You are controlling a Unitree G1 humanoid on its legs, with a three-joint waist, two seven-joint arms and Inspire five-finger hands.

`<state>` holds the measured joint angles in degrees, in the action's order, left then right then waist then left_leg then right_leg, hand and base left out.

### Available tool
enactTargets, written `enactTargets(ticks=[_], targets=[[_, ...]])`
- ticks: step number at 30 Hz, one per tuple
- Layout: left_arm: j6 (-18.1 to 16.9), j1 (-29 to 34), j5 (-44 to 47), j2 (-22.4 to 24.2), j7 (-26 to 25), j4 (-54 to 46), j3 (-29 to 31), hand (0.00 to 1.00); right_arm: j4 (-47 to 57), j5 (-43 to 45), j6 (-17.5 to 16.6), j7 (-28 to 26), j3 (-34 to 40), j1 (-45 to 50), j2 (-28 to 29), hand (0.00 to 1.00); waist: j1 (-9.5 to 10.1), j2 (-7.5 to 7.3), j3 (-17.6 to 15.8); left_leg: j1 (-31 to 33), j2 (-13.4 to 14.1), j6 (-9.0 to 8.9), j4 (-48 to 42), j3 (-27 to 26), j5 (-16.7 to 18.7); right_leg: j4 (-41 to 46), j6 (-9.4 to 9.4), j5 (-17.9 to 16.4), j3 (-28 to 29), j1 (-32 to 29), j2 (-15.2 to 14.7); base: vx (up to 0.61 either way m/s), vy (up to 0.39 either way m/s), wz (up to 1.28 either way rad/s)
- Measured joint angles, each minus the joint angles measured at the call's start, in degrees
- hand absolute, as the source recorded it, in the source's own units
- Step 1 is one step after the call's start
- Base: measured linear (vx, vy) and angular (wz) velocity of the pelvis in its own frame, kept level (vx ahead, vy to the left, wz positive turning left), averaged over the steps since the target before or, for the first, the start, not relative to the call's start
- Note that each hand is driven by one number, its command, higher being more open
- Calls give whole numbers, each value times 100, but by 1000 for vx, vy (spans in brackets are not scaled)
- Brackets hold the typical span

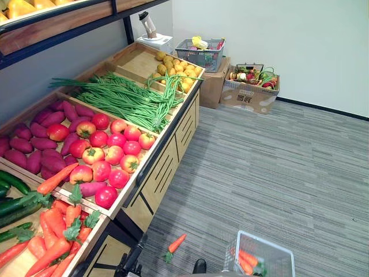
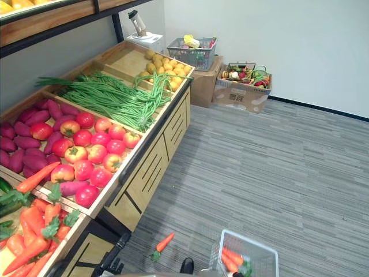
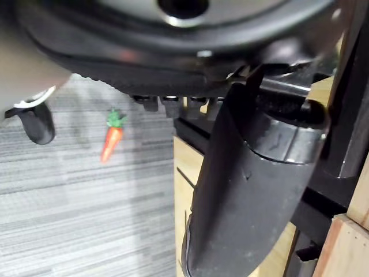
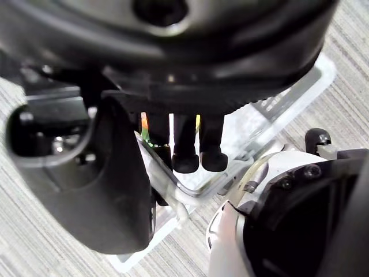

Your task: Pick vegetable in the basket

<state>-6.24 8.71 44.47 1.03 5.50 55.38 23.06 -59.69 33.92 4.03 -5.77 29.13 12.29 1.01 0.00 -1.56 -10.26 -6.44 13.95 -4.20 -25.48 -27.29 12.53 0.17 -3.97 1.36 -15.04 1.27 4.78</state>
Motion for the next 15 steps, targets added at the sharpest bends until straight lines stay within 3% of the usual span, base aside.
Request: enactTargets(ticks=[1,2,4,6,7,8,12,15], targets=[[-124,1,15,76,-14,1,155,100,168,-12,-26,-29,-185,11,-35,0,15,13,-10,515,61,201,-1004,661,101,128,-92,18,239,-19,25,-15,-7,-89],[-195,52,64,156,-19,0,209,100,204,-16,-65,-54,-243,-36,-90,0,90,102,-4,622,-14,166,-1221,1085,230,190,-85,14,490,-21,86,1,54,-147],[-220,240,257,247,-18,14,191,100,264,-58,-64,-54,-290,-110,-137,0,182,185,36,637,-168,188,-880,1554,423,212,-59,31,921,12,135,17,132,-141],[-264,309,364,281,3,5,206,100,282,-152,-56,-60,-356,-132,-130,0,200,170,44,643,-312,203,-37,1952,424,294,-35,29,1234,-8,140,-9,162,-92],[-307,326,390,324,14,-4,230,100,293,-234,-52,-77,-384,-129,-143,0,215,219,51,685,-336,120,400,2166,344,384,21,31,1374,-65,194,-31,161,-88],[-322,340,386,327,14,20,260,100,293,-238,-52,-69,-384,-92,-173,0,264,296,117,657,-354,37,471,2116,268,452,95,40,1560,-128,222,-18,166,-80],[-371,365,372,269,42,18,306,100,417,-218,-68,-69,-485,236,-53,0,270,102,252,286,-549,61,1088,1670,135,459,190,4,1655,-149,-29,70,137,-28],[-398,296,304,298,205,115,304,100,420,-163,-99,-71,-531,355,-75,0,241,157,352,76,-673,45,1638,1459,-198,448,298,-68,1672,-212,-148,118,85,-6]])
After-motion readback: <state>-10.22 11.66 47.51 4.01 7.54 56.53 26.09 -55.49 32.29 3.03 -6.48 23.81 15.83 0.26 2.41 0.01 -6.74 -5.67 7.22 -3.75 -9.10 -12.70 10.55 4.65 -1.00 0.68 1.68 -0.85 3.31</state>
